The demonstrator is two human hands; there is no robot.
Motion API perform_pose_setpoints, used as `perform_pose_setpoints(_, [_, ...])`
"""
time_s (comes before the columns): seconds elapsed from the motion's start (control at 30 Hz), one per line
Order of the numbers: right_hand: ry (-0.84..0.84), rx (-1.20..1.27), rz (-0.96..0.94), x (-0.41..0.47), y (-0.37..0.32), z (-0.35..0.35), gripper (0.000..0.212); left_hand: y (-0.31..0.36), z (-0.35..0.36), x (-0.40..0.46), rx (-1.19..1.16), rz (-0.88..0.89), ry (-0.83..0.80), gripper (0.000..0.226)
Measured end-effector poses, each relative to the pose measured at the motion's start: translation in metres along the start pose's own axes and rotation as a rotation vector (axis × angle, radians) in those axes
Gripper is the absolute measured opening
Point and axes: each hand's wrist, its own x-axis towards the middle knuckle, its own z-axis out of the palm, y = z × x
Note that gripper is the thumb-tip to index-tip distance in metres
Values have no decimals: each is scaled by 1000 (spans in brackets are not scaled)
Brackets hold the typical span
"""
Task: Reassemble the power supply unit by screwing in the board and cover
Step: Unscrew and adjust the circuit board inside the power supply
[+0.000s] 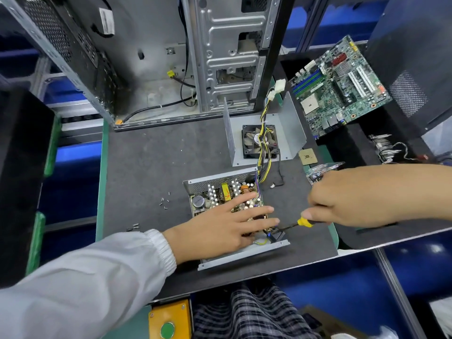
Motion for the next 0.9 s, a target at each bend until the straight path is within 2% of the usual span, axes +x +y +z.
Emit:
perform_pose_setpoints(0.1, [-7,9,13,1,4,3,47,-4,-4,3,-61,-17,-96,42])
perform_pose_setpoints(0.23, [-3,6,10,4,6,8,47,-4,-9,9,-315,-136,-231,31])
perform_pose_setpoints(0.37, [4,18,15,5,7,11,47,-4,-11,14,-453,-211,-278,27])
perform_pose_setpoints(0.57, [19,-2,7,4,7,11,48,-6,-15,13,-503,-216,-305,31])
perform_pose_setpoints(0.9, [32,-60,-11,8,8,11,47,-2,-12,11,-487,-248,-254,29])
